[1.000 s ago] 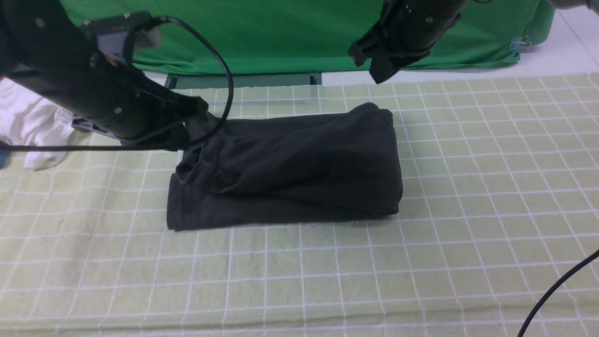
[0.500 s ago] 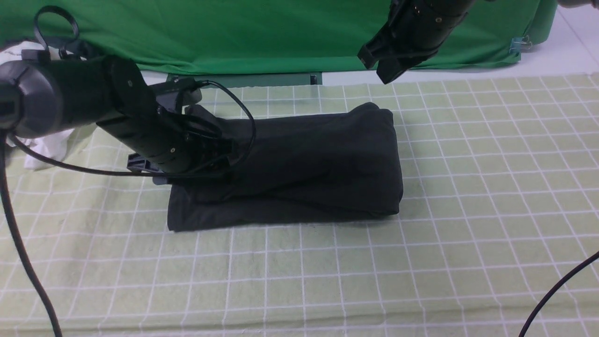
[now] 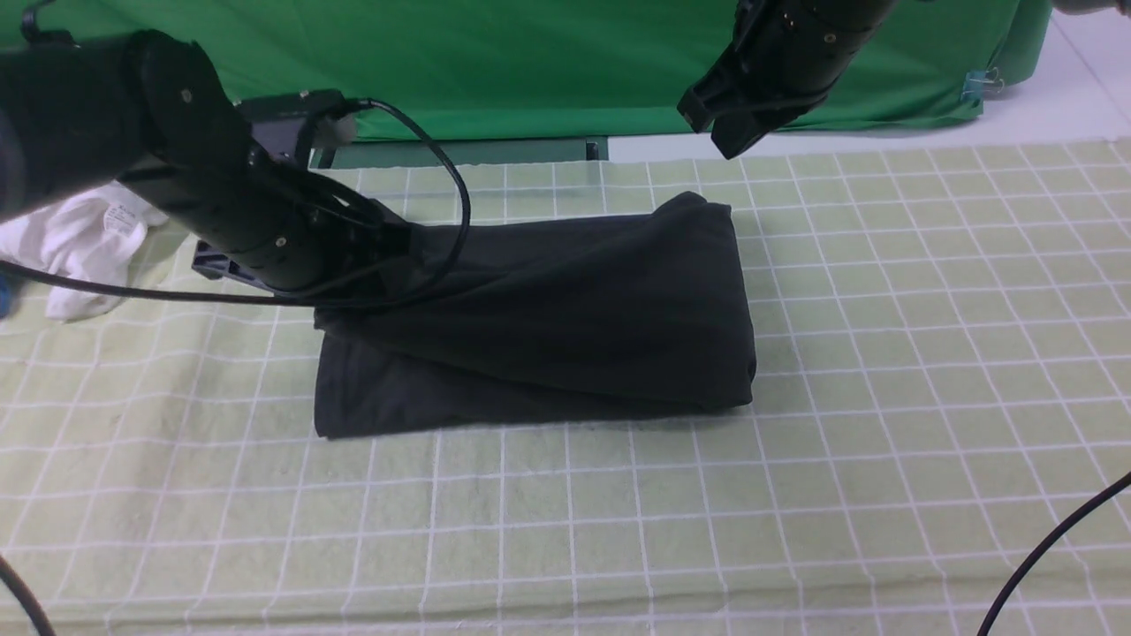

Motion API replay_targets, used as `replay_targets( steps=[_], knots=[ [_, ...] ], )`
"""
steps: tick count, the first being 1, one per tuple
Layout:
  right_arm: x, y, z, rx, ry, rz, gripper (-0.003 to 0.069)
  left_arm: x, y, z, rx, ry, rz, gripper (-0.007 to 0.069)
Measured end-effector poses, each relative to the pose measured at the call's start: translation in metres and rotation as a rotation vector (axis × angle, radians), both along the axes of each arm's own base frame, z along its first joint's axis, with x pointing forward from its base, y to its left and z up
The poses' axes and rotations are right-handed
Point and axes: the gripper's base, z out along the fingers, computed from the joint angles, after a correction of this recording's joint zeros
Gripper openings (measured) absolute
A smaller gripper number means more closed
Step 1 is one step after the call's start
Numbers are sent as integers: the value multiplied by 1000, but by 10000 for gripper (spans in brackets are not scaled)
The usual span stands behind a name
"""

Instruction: Fold a long-sleeved shirt over a green coffee tablecloth.

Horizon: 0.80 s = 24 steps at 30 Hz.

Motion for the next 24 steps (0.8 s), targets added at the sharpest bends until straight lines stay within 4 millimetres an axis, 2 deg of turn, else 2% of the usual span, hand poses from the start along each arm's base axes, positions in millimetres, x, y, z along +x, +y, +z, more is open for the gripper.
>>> replay_targets(
  steps=[8, 12, 17, 21, 24],
  knots=[
    [0, 0, -4, -7, 14, 0, 6, 4, 4, -17, 66, 46, -3, 44],
    [-1, 0, -10, -14, 30, 0, 6, 7, 5, -33, 88, 102, 1, 110],
    [0, 0, -11, -16, 33, 0, 11, 7, 6, -34, 108, 141, -13, 305],
    [0, 0, -11, -17, 32, 3, 13, 6, 9, -13, 141, 178, -2, 463],
    [0, 0, -11, -17, 32, 3, 15, 6, 10, 11, 146, 156, 4, 533]
  ],
)
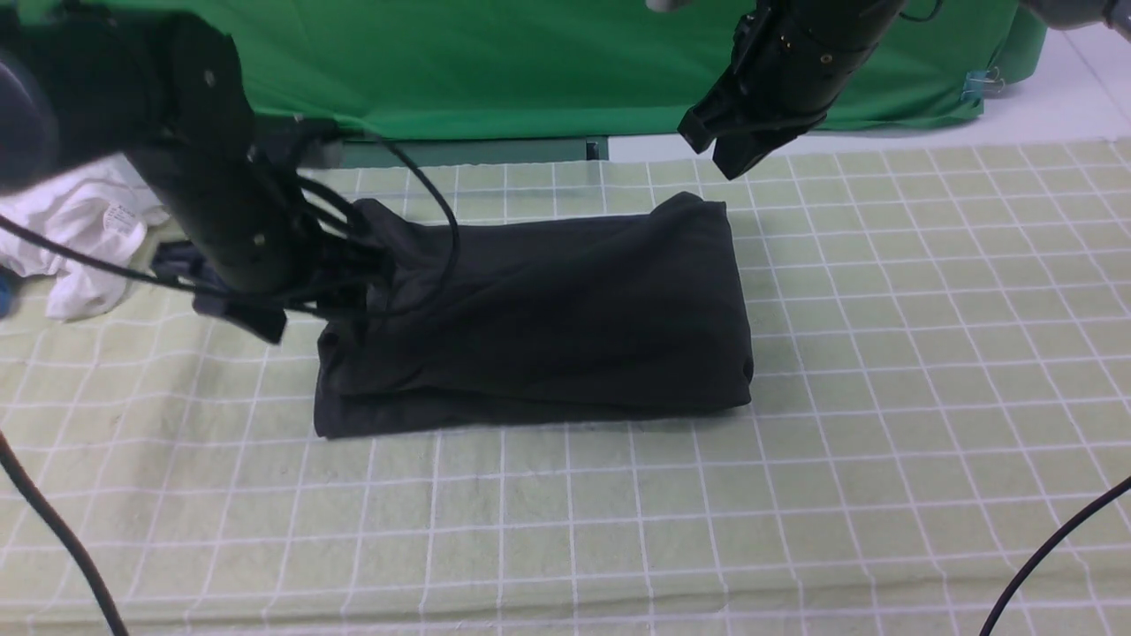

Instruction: Fold a long-sleeved shirt over a green coffee tablecloth.

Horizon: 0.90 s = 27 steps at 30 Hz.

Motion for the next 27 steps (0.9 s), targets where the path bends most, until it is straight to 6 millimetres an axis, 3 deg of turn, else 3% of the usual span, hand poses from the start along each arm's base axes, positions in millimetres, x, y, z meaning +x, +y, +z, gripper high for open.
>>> replay_targets(
  steps=[5, 9, 12, 19, 23, 24, 25, 27],
  knots=[
    [0, 0, 0, 1, 0, 0, 17, 10, -1, 32, -32, -193, 13, 569],
    [0, 0, 0, 1, 0, 0, 17, 22, -4, 26, -62, -270, 26, 570],
    [0, 0, 0, 1, 0, 0, 20, 40, -7, -2, -71, -260, 41, 570],
    [0, 0, 0, 1, 0, 0, 28, 55, -10, -58, -68, -150, 56, 552],
    [0, 0, 0, 1, 0, 0, 29, 57, -11, -64, -73, -139, 61, 358],
    [0, 0, 0, 1, 0, 0, 29, 57, -11, -64, -70, -140, 54, 216],
    [0, 0, 0, 1, 0, 0, 29, 57, -11, -64, -65, -141, 41, 123],
    [0, 0, 0, 1, 0, 0, 29, 56, -11, -63, -63, -144, 35, 53]
  ],
)
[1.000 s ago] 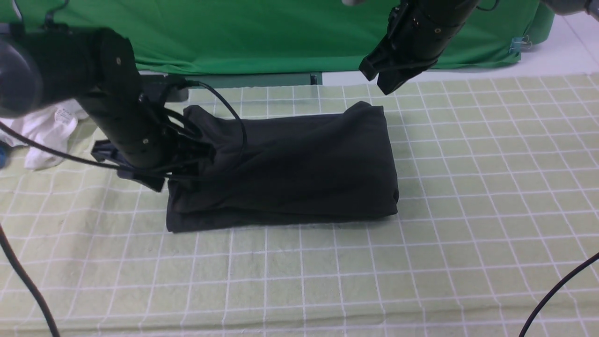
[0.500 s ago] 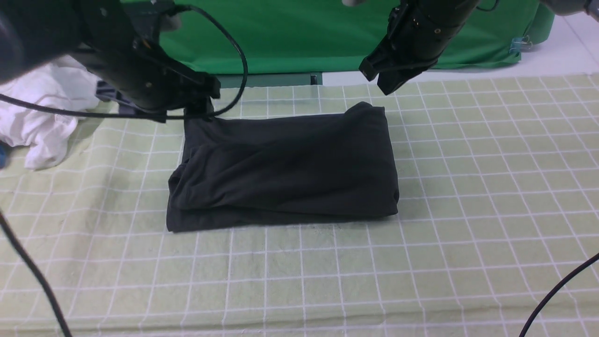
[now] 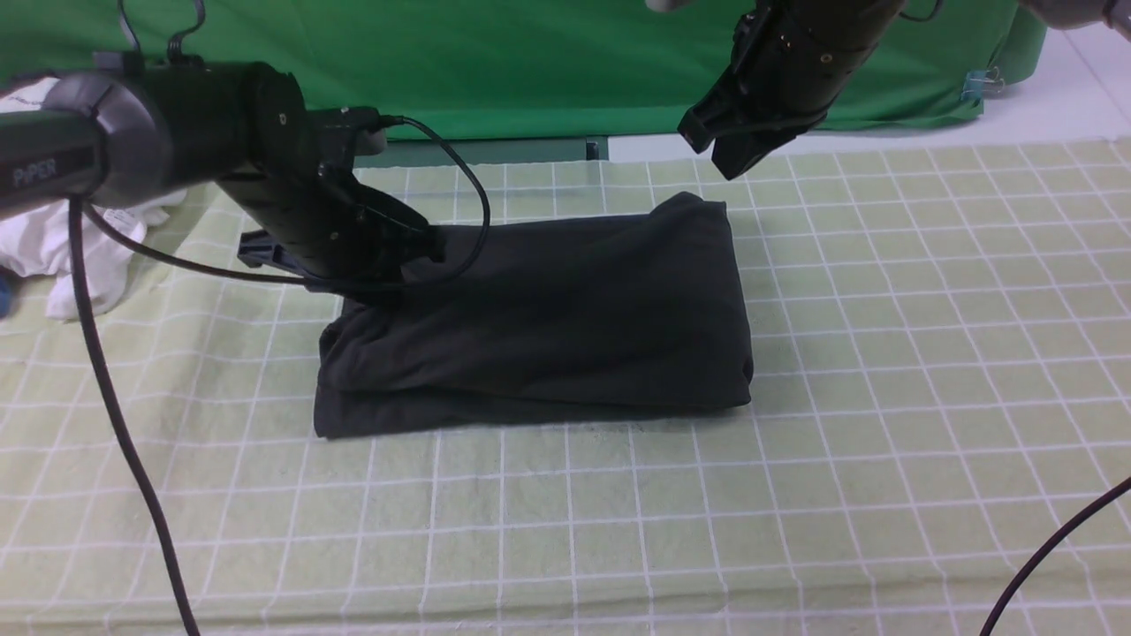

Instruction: Fold a long-sleeved shirt over a green coffee tablecloth.

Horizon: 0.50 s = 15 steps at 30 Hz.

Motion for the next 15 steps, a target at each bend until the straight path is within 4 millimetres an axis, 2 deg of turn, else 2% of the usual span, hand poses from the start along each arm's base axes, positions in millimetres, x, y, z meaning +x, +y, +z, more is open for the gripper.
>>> replay_targets(
  steps=[2, 6, 10, 15],
  knots=[
    [0, 0, 0, 0, 0, 0, 29, 0, 0, 1, 0, -2, 0, 41],
    [1, 0, -1, -1, 3, 0, 35, -4, 3, 19, 14, -36, -8, 32],
    [1, 0, -2, -1, 4, -1, 38, -8, 15, 37, 18, -70, 18, 32],
    [1, 0, -2, -1, 4, -1, 43, -7, 31, 34, 24, -47, 56, 32]
  ],
)
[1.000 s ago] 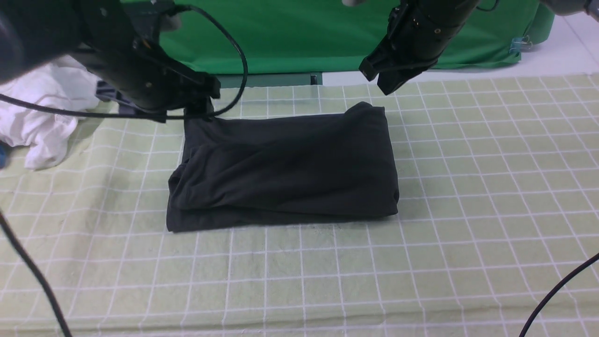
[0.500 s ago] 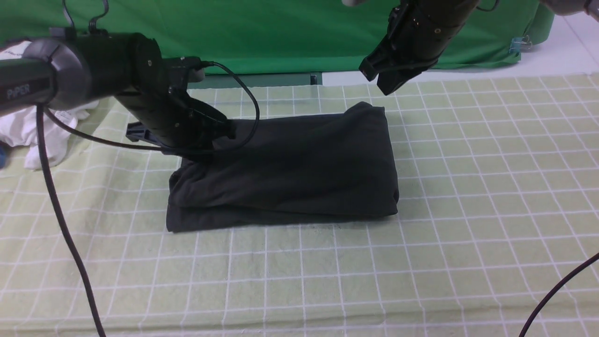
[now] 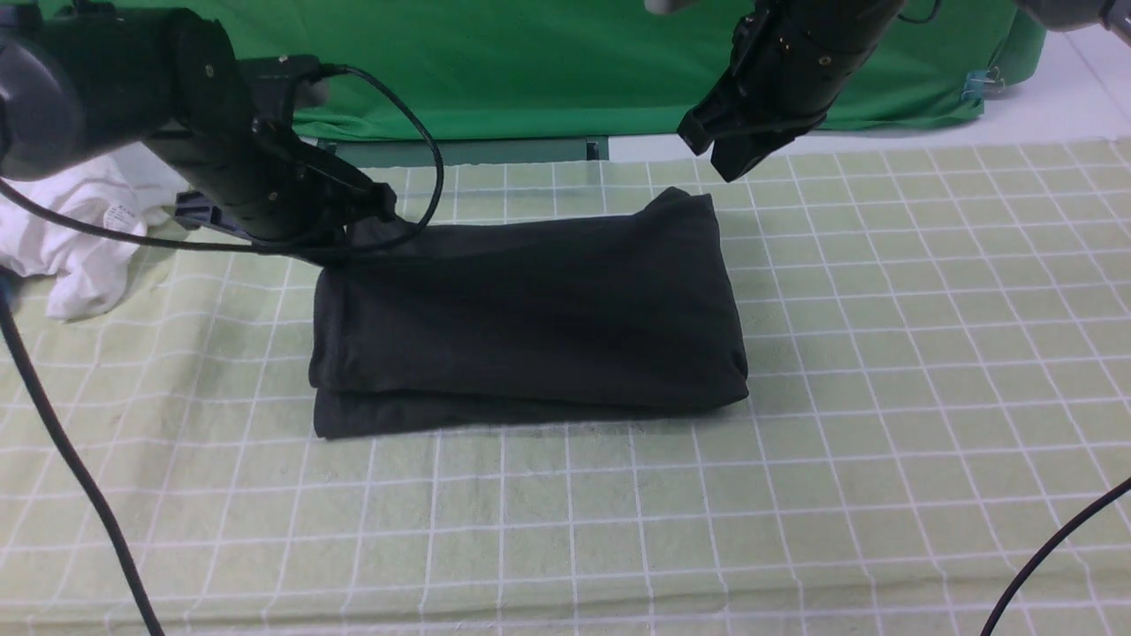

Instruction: Fold a long-sleeved shirt over a green coffee tablecloth.

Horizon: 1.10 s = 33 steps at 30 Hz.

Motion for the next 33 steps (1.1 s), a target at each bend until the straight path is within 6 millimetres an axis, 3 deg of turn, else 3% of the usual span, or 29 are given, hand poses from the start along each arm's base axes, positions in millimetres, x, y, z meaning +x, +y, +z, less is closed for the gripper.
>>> replay_targets(
  steps=[5, 11, 15, 17, 21, 25, 28, 33],
  knots=[
    [0, 0, 0, 0, 0, 0, 49, 1, 0, -13, -13, 50, 0, 35],
    [0, 0, 0, 0, 0, 0, 58, 2, 0, -15, -7, 58, -11, 125],
    [0, 0, 1, -2, -3, 0, 59, -6, 3, 6, 23, 48, -27, 258],
    [-1, -1, 4, 0, -9, 0, 59, -11, 4, 20, 37, 29, -33, 279],
    [-7, -5, 20, -1, -47, -3, 59, -26, 10, 54, 88, -29, -38, 239],
    [-15, -13, 40, -1, -97, -20, 59, -44, 14, 82, 104, -68, -32, 125],
    [-26, -23, 63, 15, -145, -44, 49, -67, 16, 106, 97, -122, -22, 30],
    [-56, -41, 94, 31, -197, -57, 1, -113, 15, 125, 53, -177, -14, 11]
  ],
)
